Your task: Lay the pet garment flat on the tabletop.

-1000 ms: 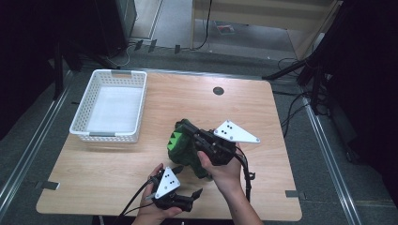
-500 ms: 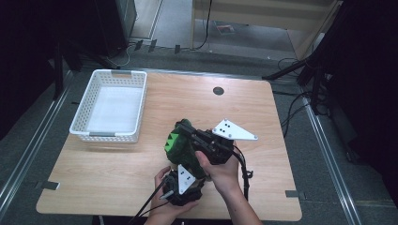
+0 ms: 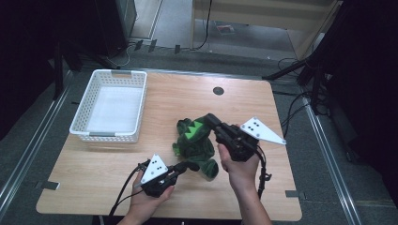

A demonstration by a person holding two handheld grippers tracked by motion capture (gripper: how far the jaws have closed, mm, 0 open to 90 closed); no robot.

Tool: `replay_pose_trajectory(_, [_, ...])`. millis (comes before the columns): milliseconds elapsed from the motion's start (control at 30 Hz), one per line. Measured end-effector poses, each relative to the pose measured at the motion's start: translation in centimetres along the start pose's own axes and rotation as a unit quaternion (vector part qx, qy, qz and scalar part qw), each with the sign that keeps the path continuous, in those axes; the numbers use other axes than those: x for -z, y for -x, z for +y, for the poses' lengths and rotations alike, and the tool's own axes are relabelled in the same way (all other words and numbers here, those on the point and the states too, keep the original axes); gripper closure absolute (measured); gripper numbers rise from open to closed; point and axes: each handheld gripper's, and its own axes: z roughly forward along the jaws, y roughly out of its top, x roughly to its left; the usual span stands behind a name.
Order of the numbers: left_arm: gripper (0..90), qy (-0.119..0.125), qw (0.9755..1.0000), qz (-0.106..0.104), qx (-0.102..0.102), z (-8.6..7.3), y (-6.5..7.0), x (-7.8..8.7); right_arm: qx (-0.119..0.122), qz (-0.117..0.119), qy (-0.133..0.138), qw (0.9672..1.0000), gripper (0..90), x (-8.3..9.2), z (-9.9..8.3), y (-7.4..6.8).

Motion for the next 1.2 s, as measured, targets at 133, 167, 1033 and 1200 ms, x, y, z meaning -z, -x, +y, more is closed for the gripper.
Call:
replay_pose_trajectory(133, [88.0, 0.023, 0.9988, -0.042, -0.007, 1.0, 0.0, 1.8, 0.0, -0.038, 0.029, 0.9988, 88.5, 2.4, 1.7, 0.5])
replay_pose_trajectory(167, [88.1, 0.03, 0.9979, -0.057, -0.005, 1.4, -0.1, 2.3, 0.009, -0.046, 0.036, 0.9982, 88.5, 3.1, 2.3, 0.4])
replay_pose_trajectory(1033, [87.6, -0.051, 0.9944, -0.046, 0.081, -1.6, -5.3, 0.3, 0.007, -0.099, -0.087, 0.9912, 87.9, -2.7, -4.7, 5.6])
replay_pose_trajectory(1200, [87.5, -0.062, 0.9925, -0.028, 0.102, -2.3, -6.1, -0.2, -0.046, -0.079, -0.116, 0.989, 58.3, -3.7, -5.8, 8.0])
